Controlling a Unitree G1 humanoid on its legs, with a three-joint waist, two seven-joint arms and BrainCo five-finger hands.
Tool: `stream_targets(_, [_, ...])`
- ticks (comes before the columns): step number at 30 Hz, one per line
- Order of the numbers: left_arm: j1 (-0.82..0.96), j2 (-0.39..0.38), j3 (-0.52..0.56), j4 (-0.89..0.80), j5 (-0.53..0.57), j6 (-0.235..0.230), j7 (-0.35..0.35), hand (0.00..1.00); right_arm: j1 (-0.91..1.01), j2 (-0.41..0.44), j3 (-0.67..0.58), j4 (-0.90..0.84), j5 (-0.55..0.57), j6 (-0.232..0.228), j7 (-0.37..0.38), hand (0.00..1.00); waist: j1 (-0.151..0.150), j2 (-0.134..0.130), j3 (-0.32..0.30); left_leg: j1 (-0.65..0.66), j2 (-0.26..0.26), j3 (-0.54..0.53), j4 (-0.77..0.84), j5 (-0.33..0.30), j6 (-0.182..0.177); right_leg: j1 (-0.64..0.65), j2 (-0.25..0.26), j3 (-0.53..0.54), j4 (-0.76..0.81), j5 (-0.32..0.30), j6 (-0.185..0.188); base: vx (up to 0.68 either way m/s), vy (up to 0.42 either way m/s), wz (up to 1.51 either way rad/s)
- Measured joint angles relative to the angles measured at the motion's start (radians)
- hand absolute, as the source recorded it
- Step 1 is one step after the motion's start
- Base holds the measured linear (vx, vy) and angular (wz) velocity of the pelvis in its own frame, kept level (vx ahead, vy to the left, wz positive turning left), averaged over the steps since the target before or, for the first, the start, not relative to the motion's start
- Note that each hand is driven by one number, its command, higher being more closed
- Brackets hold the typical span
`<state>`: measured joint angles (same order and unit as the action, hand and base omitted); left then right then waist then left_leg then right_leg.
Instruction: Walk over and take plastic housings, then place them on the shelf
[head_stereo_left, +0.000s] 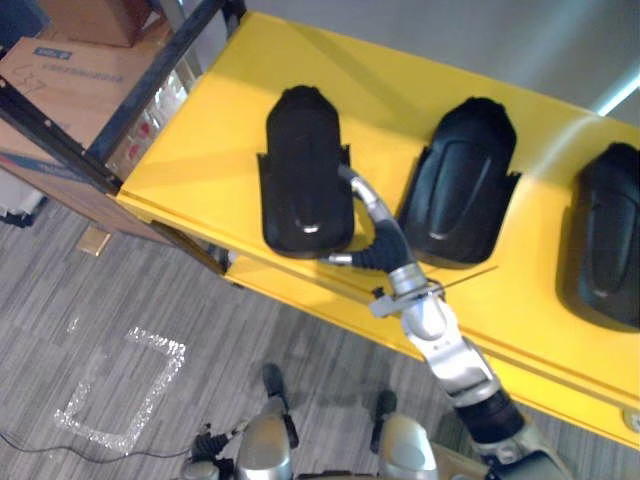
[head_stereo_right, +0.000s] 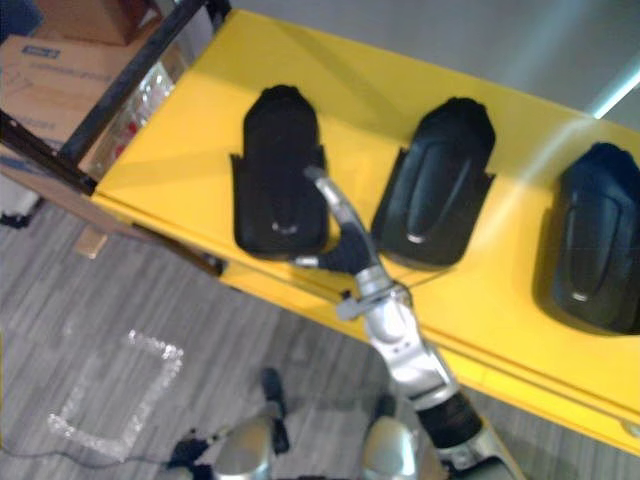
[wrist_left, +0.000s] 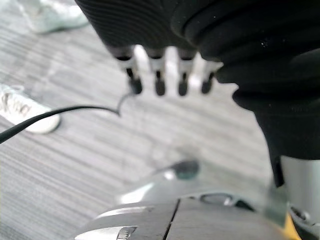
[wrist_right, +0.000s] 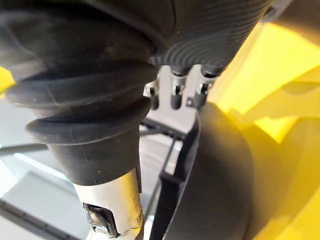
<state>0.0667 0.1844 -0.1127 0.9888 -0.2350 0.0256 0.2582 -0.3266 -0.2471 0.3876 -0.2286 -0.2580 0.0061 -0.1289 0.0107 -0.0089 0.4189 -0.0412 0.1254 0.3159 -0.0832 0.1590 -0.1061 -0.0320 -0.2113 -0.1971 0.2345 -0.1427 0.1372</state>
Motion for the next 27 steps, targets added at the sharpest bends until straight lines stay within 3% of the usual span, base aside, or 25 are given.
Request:
stream_targets(22, [0.000,0.004,-0.017,0.000,-0.001,-0.001,0.002,0.00,-0.001,0.011,0.110,-0.014,0.048,-0.009,0.066,0.00,0.000,0.000,0.000,0.002,-0.011,-0.023,0.000,0.002,0.002,0.015,-0.011,-0.022,0.002,-0.004,0.006,0.00,0.001,0.02])
stream_targets(25, [0.000,0.005,-0.017,0.000,-0.001,-0.002,0.003,0.00,-0.001,0.013,0.126,0.013,0.036,-0.007,0.047,0.00,0.000,0.000,0.000,0.000,-0.012,-0.024,0.000,0.002,0.003,0.015,-0.012,-0.023,0.002,-0.004,0.006,0.00,0.000,0.00])
stream_targets(27, [0.000,0.005,-0.017,0.000,-0.001,-0.002,0.003,0.00,-0.001,0.019,0.127,0.021,0.001,-0.007,-0.032,0.00,0.000,0.000,0.000,-0.002,-0.012,-0.024,0.000,0.002,0.003,0.015,-0.012,-0.023,0.002,-0.004,0.006,0.00,0.000,0.00])
